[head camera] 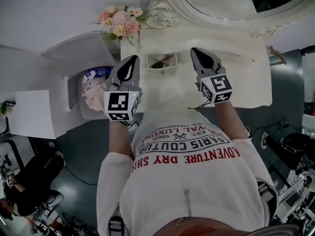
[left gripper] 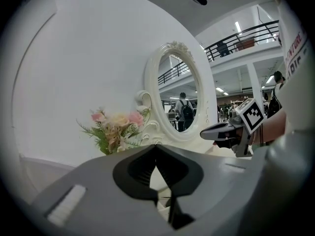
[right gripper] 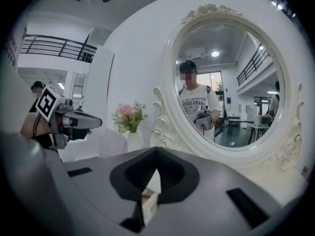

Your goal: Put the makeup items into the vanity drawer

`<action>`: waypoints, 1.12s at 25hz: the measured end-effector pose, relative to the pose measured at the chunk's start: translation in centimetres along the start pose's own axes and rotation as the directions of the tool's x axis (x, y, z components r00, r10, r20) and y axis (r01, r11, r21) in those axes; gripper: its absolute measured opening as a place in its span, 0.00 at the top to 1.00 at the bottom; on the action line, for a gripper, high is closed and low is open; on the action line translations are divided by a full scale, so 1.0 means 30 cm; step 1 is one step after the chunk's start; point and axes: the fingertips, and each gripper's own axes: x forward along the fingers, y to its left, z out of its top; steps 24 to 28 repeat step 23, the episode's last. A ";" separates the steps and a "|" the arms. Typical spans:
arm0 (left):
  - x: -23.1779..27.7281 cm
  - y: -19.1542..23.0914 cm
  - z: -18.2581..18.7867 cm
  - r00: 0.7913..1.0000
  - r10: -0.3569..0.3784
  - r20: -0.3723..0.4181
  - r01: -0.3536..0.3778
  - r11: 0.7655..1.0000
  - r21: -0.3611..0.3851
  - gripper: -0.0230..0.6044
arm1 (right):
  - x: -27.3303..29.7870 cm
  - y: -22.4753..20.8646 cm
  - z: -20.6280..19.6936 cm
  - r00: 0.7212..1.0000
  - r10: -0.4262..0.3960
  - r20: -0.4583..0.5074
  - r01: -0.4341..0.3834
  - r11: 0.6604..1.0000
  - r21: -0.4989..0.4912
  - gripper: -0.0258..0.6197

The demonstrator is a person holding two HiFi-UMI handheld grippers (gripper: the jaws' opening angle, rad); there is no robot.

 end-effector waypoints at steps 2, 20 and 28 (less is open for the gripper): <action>-0.002 -0.001 0.003 1.000 0.000 0.004 0.000 1.000 -0.001 0.95 | -0.003 0.004 0.009 1.000 0.001 0.006 -0.001 1.000 -0.004 0.95; -0.001 -0.037 0.024 1.000 -0.019 0.024 0.019 1.000 0.011 0.95 | -0.036 0.009 -0.002 1.000 -0.017 0.010 0.017 0.998 -0.055 0.95; -0.001 -0.049 0.027 0.999 -0.027 0.022 0.026 1.000 0.015 0.95 | -0.042 0.008 -0.005 1.000 -0.021 0.011 0.022 0.998 -0.055 0.95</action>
